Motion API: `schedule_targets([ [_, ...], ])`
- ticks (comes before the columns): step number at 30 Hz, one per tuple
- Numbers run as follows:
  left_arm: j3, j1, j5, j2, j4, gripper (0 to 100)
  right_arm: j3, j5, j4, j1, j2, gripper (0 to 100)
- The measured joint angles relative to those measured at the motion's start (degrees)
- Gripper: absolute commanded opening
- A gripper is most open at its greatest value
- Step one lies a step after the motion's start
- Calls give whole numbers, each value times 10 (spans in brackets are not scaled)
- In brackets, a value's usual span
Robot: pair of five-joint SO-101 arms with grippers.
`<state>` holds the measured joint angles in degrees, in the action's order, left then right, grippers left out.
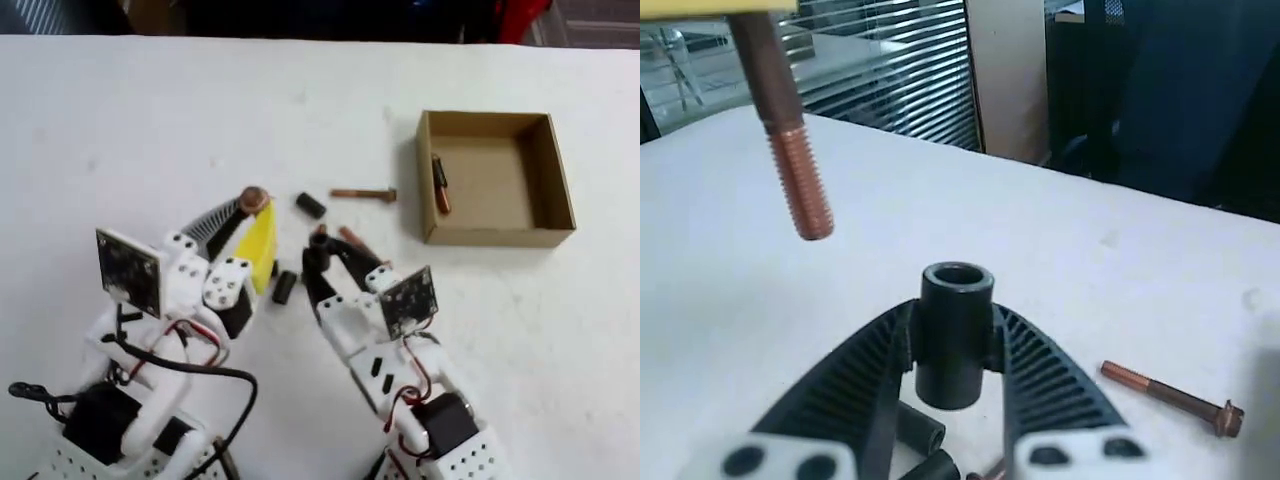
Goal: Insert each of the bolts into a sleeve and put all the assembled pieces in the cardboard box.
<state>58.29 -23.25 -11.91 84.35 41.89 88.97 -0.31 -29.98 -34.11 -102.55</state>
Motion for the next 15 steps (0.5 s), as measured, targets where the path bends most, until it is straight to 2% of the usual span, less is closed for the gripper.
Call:
schedule_targets([
  [3,0,0,-1,0,-33,24,0,9,11,-15,0,19],
  [9,0,0,-2,0,-84,23,0,105,11,-40,0,17],
  [15,0,-13,-4,0,-84,23,11,115,14,-43,0,17],
])
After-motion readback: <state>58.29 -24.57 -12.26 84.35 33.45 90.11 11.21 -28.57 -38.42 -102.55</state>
